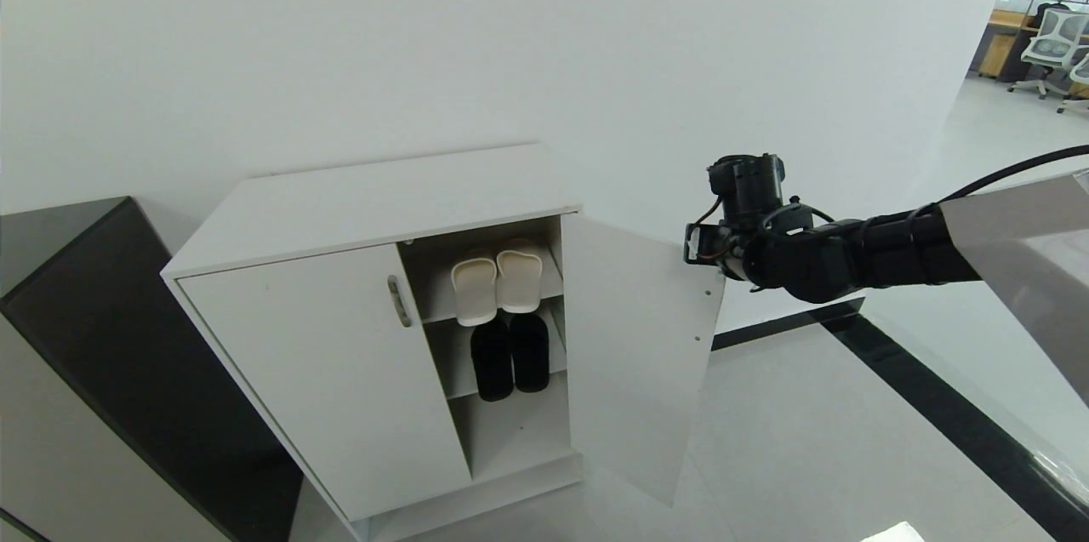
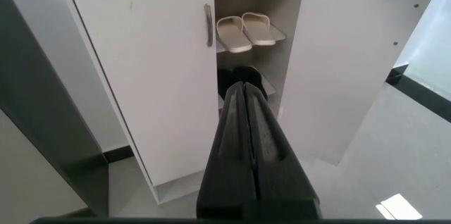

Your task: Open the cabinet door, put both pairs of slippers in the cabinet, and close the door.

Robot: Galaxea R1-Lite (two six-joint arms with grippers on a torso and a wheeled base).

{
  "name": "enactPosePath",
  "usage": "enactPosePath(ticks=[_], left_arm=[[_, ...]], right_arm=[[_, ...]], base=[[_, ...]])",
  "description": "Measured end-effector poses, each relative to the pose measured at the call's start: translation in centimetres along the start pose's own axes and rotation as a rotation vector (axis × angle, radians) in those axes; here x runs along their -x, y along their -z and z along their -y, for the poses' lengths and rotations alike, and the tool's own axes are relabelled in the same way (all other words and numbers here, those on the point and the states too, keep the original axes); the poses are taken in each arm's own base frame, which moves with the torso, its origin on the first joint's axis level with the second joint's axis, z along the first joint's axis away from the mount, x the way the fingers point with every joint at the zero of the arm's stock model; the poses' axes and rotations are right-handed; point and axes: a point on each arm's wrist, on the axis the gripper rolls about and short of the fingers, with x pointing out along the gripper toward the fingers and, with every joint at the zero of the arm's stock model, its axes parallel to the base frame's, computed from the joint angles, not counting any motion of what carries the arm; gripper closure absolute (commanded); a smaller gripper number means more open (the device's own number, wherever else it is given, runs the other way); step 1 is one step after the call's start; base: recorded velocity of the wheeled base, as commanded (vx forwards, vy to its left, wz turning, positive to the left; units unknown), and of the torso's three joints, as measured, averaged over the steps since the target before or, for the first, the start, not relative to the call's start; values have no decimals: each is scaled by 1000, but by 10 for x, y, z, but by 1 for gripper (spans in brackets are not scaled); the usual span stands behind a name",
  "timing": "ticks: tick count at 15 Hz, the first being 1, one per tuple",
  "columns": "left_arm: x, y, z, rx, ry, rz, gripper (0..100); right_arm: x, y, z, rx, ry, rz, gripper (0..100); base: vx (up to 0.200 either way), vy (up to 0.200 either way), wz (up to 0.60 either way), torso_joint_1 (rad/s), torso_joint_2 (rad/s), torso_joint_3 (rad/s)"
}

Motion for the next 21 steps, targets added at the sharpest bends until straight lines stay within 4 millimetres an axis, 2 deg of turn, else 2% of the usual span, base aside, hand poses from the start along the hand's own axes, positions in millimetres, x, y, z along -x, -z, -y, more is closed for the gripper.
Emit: enactPosePath(ticks=[5,8,12,15,18,21], left_arm=[[0,0,0,0,0,0,100],[0,0,0,0,0,0,100],[0,0,0,0,0,0,100],[0,0,0,0,-1,0,100],[0,0,0,0,0,0,100],[0,0,0,0,0,0,100]], right_arm=[[6,8,1,16,2,-29,100],[26,14,-7,26,-30,-49,100],[75,31,-33,65,-143,-66,100],[101,38,-45,82,-214,-58,100],[114,39,-46,99,-285,-17,100],[116,43,-44,99,-293,-3,100]], base=[[0,0,0,0,0,0],[0,0,0,0,0,0],[0,0,0,0,0,0],[0,0,0,0,0,0],[0,0,0,0,0,0],[0,0,0,0,0,0]])
